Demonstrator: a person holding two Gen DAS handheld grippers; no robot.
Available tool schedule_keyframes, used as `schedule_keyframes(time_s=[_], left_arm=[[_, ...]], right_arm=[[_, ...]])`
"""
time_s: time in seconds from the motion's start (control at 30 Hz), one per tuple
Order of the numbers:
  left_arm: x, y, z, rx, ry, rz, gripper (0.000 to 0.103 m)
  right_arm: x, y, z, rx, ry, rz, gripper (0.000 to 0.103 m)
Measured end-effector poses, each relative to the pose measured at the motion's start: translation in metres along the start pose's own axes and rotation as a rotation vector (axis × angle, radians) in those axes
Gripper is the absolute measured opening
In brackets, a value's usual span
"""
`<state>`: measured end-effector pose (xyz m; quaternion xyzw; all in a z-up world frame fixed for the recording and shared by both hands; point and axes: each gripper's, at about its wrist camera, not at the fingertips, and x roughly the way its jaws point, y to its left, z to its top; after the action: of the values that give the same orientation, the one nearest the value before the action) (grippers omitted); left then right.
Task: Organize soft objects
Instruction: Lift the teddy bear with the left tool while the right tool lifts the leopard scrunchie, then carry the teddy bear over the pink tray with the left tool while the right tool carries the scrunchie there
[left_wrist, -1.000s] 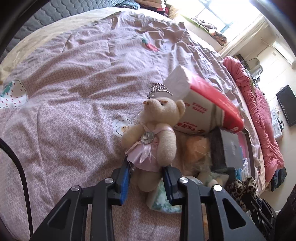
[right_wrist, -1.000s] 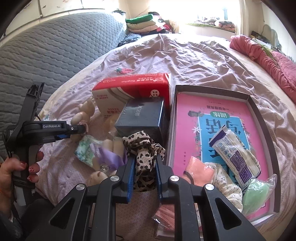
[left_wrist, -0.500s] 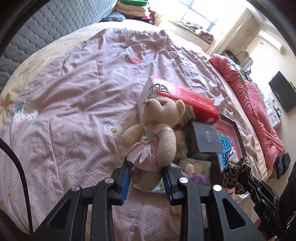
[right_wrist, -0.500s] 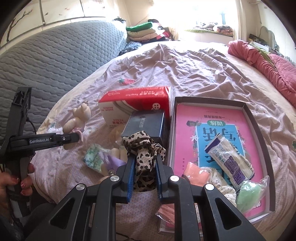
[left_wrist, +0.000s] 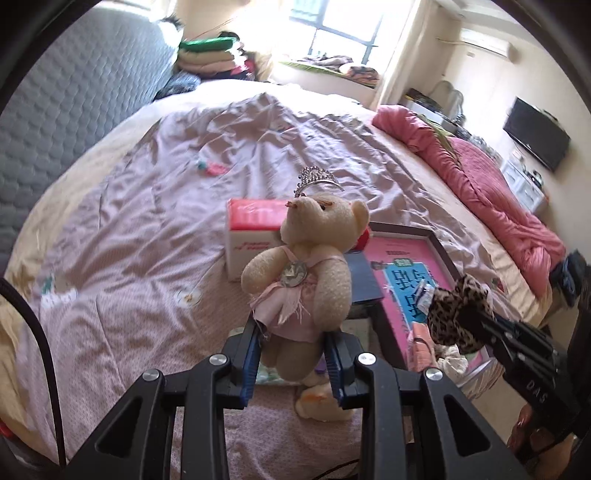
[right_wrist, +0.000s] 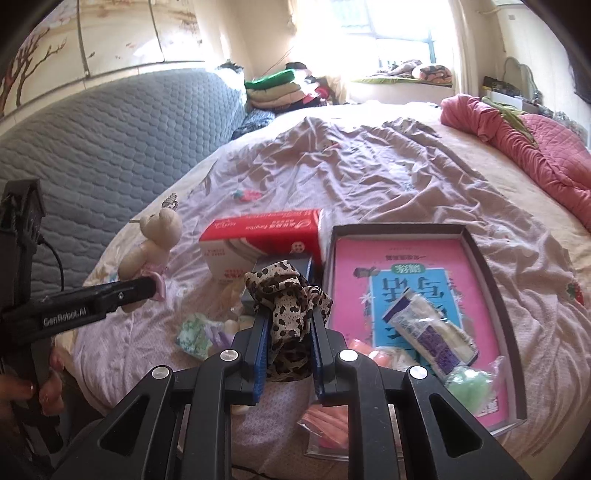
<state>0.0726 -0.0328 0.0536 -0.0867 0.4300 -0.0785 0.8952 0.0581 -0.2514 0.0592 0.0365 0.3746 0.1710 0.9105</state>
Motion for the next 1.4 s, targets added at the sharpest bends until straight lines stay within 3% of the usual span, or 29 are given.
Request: schedule_keyframes(time_s=[0.27, 0.67, 1.07, 1.4], left_arm=[[-0.012, -0.044, 0.0, 0.086, -0.028, -0.037, 0.032], [0.006, -0.102, -0.01, 0.164, 0.017, -0.112, 0.032], [0.043, -0.149, -0.03, 0.188, 0.099, -0.151, 0.032], [0.072, -0.176, -0.046, 0.234, 0.143, -0.143, 0.032]], right_arm=[[-0.03, -0.029, 0.007, 0.059, -0.064, -0.042, 0.02], [-0.07, -0.097, 0.002, 0.194, -0.123, -0.141, 0.02], [-0.068, -0.125, -0.013, 0.193, -0.092, -0.254, 0.02], [-0.057, -0.151, -0.028, 0.251, -0.072, -0.274, 0.021]])
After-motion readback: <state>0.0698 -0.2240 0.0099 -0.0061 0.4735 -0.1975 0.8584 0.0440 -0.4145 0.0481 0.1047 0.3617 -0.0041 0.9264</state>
